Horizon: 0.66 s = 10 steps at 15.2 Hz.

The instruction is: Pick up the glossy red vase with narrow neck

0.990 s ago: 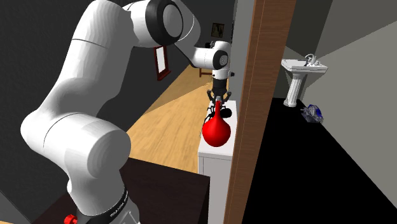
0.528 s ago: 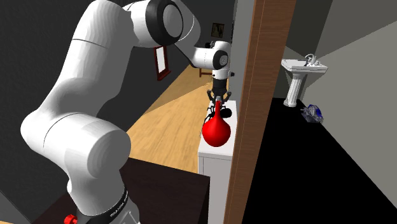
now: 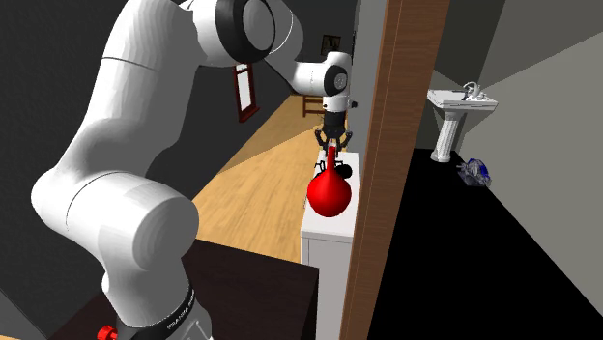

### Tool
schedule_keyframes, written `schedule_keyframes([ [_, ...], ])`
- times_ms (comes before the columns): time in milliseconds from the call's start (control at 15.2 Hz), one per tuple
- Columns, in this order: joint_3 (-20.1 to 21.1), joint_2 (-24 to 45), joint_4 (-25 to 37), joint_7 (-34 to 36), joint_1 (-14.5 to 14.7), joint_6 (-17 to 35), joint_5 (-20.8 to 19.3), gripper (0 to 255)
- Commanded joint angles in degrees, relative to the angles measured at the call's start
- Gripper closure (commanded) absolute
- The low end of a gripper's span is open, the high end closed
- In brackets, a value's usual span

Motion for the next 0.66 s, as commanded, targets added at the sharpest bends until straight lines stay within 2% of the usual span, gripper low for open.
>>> schedule_keyframes([
  [0,-0.07,-0.69,0.68,0.12,0.08,-1.27,-0.13,255],
  [594,-0.31,-2.76,3.06,0.29,0.16,-5.69,-0.53,255],
])
